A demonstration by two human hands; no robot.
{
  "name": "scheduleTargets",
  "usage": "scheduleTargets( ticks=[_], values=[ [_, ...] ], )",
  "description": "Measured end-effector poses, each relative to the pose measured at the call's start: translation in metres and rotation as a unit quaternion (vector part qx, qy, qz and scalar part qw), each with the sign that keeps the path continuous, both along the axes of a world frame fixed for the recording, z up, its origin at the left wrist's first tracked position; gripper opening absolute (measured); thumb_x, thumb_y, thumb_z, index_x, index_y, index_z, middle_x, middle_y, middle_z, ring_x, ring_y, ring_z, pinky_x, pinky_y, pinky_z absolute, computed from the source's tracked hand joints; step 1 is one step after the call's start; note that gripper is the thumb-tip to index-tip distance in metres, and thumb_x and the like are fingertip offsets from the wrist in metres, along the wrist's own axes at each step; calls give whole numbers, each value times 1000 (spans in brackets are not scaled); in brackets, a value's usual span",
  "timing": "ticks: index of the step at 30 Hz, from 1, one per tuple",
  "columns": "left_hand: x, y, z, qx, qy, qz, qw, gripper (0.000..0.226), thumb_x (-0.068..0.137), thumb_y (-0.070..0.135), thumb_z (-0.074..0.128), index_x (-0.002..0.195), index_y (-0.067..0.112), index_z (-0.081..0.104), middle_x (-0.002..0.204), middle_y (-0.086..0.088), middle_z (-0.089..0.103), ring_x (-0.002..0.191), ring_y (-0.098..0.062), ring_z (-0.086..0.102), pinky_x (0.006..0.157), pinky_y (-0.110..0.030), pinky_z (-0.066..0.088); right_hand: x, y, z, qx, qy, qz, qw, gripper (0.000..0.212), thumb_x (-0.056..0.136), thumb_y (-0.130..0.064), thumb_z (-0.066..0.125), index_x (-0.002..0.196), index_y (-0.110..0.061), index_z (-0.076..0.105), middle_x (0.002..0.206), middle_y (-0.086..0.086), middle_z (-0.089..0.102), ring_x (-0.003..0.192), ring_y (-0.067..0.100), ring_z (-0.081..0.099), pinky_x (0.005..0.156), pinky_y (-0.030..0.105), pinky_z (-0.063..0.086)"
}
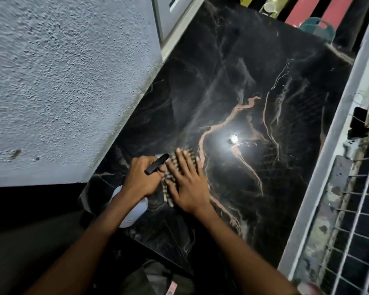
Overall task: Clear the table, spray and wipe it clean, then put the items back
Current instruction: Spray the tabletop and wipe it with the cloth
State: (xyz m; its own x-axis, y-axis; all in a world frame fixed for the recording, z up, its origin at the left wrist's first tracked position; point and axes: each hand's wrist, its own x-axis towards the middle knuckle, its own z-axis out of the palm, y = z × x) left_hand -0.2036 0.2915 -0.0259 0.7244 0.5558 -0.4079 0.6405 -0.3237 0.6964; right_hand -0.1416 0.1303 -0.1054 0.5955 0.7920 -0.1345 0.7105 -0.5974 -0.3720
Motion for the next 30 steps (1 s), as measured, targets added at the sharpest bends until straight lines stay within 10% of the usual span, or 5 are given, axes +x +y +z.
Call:
scheduleTargets(
  ticks=[11, 19, 25, 30],
  values=[
    [-10, 8, 4, -28, -18, 33, 999, 16, 72, 8, 60, 65, 19, 70, 59, 8, 67, 57, -13, 65, 56, -27, 50, 153, -13, -2, -113, -15, -371, 922, 77, 98, -66, 15, 164, -27, 10, 171, 16, 1, 159, 32, -2, 125, 59, 8],
    [-2, -6, 6, -11, -26, -26, 999, 12, 63, 12, 57, 60, 19, 66, 54, 4, 64, 50, -5, 58, 46, -26, 43, -11, 15, -2, -20, -13, -48, 999, 65, 101, -53, 38, 162, -33, 25, 173, 4, 5, 160, 20, -2, 127, 53, 8],
    [25, -19, 6, -25, -15, -30, 999, 12, 68, 11, 62, 65, 19, 71, 64, 0, 72, 63, -19, 70, 60, -45, 60, 26, -133, -3, -96, -40, -226, 969, 67, 99, -55, 42, 161, -36, 26, 172, 5, 16, 159, 24, 12, 125, 58, 17],
    [32, -33, 13, -25, -19, 4, 1000, 20, 73, 1, 62, 66, 16, 72, 64, 0, 71, 62, -19, 71, 62, -45, 62, 91, -105, -4, -111, -25, -372, 921, 73, 98, -59, 30, 163, -28, 19, 171, 14, 11, 159, 32, 8, 126, 58, 12]
  ],
)
